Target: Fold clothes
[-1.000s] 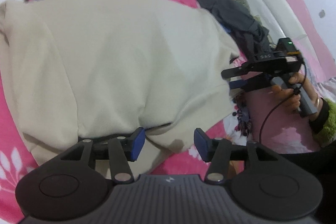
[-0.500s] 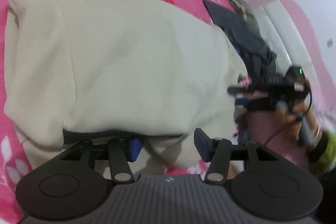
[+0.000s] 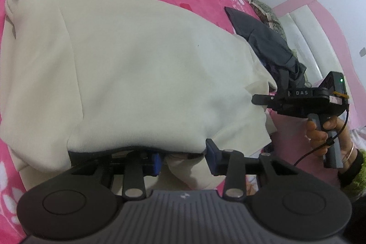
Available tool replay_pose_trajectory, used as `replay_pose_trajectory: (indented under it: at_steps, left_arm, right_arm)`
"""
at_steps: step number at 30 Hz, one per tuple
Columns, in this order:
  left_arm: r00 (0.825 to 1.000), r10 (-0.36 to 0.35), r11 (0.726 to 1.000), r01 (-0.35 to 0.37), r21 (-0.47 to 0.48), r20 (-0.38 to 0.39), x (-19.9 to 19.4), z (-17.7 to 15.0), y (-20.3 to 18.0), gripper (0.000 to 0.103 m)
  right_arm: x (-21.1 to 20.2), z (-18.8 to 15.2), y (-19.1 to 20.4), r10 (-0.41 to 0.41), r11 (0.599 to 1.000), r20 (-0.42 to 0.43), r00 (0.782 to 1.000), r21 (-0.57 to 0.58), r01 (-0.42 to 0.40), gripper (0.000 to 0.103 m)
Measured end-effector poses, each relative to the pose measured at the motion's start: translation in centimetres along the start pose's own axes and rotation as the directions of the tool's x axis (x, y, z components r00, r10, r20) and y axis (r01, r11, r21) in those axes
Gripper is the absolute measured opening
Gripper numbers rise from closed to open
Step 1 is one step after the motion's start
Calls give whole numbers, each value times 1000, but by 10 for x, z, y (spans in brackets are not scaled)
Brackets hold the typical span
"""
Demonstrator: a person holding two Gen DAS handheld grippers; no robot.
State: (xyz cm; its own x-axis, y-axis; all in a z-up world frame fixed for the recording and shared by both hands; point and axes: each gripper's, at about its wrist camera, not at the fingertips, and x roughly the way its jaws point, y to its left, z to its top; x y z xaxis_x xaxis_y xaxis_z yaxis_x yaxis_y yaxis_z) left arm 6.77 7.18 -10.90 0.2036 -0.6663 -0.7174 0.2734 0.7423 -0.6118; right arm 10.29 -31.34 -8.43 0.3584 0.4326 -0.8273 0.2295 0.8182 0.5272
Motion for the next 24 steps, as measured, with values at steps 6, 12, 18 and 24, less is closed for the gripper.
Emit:
replay_pose_trajectory:
  at_steps: [6,12,18,24]
  left_arm:
    - [1000,16,999,-17,30,11,4,-7,-1,40]
    - [1000,25,998,-24,61,-6,1,-8,-5,46]
    - [1000,17,999,-16,45,-11,2,-11,-3,48]
    - [999,-18,999,19,45,-31,-6,-18,0,58]
  right_arm:
    - [12,-8,5,-68,990,-22,997,-123,65,15]
    - [-21,0,38,-204,933,-74,976,-316,172,46]
    - [-56,-21,95,-68,859,-41,997,-511,37,45]
    - [3,-86,123,-66,722,-111,992,-692,-29,24]
